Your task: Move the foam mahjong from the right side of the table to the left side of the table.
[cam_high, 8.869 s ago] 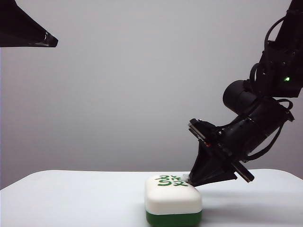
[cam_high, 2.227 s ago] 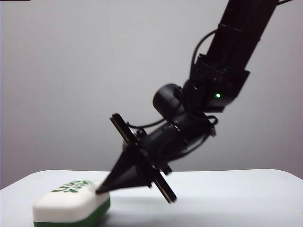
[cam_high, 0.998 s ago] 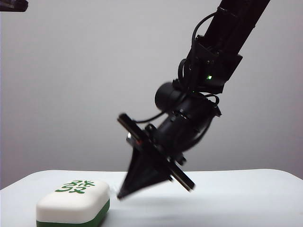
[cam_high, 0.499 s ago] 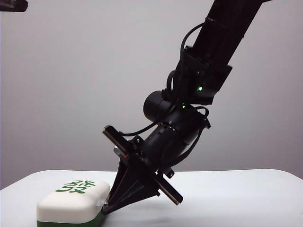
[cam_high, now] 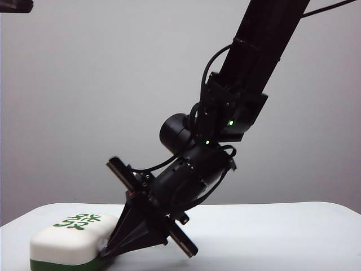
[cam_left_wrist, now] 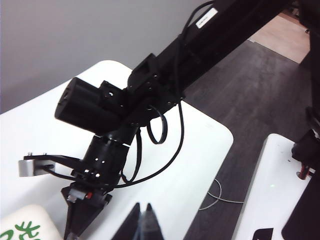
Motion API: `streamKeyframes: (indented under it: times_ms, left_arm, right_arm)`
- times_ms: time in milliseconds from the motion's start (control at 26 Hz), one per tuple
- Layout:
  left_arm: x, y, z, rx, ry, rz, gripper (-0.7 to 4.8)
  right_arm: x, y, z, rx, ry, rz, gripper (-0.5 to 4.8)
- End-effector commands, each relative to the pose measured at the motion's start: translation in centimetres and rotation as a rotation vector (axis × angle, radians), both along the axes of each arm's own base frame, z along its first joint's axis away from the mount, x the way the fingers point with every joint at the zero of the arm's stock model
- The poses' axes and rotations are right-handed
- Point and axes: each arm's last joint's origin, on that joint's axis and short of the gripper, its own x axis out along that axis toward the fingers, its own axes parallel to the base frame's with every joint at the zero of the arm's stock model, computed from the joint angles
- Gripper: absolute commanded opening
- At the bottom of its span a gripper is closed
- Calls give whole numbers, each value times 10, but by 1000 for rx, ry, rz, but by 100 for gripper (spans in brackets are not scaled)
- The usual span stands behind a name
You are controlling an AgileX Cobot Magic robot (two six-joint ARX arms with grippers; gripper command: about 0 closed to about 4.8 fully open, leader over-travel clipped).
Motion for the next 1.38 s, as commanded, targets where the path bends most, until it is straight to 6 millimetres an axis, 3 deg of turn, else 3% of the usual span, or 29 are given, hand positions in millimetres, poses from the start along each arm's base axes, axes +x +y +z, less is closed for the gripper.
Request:
streamKeyframes:
  times_ms: [38,384,1382]
  left_arm:
    - [-1,0,1,-2,2,-9,-5]
    - [-3,0,-2,0,39,-16,-5]
    - [-4,0,-4,8,55,-32,-5]
  right_arm:
    - [1,8,7,48,-38,-3,-5]
    - [9,2,6,29,-64,-58,-5]
    - [25,14,11,61,-78,-92,-5]
